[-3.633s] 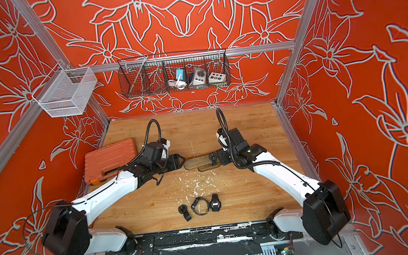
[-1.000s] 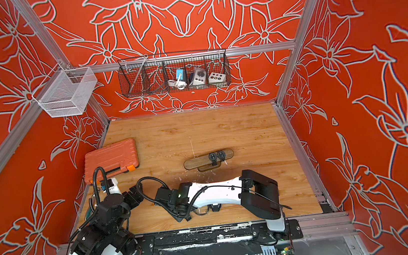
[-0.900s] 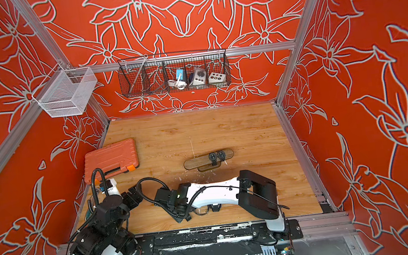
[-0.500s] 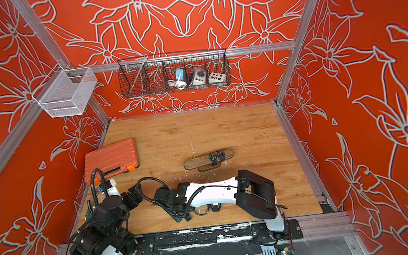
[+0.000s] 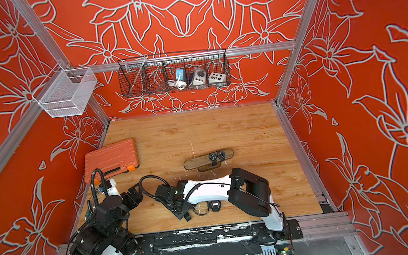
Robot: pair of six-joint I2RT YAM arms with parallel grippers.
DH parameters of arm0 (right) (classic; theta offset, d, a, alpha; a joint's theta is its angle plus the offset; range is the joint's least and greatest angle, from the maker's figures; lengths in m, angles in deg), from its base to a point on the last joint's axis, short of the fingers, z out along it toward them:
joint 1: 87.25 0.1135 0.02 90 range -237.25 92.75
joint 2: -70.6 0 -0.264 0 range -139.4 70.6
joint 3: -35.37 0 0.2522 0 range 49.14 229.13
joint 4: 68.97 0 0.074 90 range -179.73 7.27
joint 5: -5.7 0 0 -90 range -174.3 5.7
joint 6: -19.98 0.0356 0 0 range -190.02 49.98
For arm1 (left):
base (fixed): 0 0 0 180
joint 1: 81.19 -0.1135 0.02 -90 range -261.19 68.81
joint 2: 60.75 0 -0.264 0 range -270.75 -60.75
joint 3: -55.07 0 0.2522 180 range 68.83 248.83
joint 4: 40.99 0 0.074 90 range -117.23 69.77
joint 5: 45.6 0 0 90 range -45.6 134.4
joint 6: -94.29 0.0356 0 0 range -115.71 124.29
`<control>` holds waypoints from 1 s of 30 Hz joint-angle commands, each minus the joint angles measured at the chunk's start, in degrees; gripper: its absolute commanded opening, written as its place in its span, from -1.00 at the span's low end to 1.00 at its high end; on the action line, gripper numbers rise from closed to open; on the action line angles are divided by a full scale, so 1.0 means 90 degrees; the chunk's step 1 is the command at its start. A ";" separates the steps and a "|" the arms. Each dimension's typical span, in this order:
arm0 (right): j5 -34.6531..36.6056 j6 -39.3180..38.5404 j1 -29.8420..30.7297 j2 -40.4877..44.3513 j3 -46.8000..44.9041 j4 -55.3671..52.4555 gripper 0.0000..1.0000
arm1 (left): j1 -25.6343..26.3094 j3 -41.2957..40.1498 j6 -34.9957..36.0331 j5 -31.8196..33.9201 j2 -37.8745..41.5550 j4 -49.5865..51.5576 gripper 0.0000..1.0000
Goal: Place watch on stand
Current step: Pick up the watch at the center of the board.
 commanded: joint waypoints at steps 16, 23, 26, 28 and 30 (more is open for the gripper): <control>-0.0179 0.0367 -0.0166 -0.1191 0.0720 -0.0388 0.35 | -0.0037 -0.0087 -0.0150 0.0356 0.0746 0.0329 0.63; -0.0380 0.0364 -0.0286 -0.1398 0.0680 -0.0290 0.30 | -0.0037 -0.0077 -0.0120 0.0365 0.0764 0.0300 0.64; -0.0442 0.0371 -0.0302 -0.1457 0.0666 -0.0266 0.26 | -0.0036 -0.0087 -0.0120 0.0362 0.0766 0.0300 0.64; -0.0469 0.0363 -0.0308 -0.1495 0.0684 -0.0245 0.21 | -0.0037 -0.0077 -0.0120 0.0356 0.0765 0.0290 0.64; -0.0503 0.0364 -0.0314 -0.1525 0.0684 -0.0238 0.15 | -0.0037 -0.0077 -0.0120 0.0363 0.0774 0.0297 0.64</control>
